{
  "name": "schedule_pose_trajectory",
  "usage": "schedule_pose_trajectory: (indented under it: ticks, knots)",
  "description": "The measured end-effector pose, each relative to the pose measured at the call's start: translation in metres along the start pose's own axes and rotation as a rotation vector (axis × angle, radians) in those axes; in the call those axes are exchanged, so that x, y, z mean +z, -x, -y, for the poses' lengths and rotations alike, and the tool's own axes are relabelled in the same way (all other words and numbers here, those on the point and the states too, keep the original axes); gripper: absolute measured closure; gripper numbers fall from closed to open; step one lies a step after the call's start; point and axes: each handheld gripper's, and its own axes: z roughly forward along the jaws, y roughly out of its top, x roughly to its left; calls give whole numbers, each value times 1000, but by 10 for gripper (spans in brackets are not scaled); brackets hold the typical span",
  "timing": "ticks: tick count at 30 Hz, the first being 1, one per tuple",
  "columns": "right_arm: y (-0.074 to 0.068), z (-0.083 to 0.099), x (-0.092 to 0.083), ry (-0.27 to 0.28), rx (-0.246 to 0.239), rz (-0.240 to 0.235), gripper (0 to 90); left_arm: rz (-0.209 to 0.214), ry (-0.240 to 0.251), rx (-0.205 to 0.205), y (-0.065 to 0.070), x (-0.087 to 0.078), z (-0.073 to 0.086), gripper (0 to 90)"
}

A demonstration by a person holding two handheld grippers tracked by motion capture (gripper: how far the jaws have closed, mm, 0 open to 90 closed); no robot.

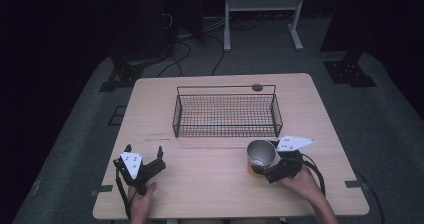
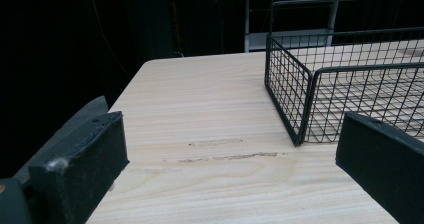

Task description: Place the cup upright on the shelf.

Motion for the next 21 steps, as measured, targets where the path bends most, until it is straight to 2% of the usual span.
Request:
schedule_pose_trajectory:
  ticks: [4, 5, 8, 21]
  knots:
    - [1, -2, 1, 0, -1, 4, 9, 0, 0, -2, 0, 0, 0, 0]
    - [1, -2, 0, 3, -1, 1, 58, -1, 0, -2, 0, 0, 0, 0]
    - [2, -2, 1, -3, -1, -14, 96, -1, -1, 0, 0, 0, 0, 0]
    - [1, -3, 1, -11, -10, -2, 103, 1, 0, -3, -1, 0, 0, 0]
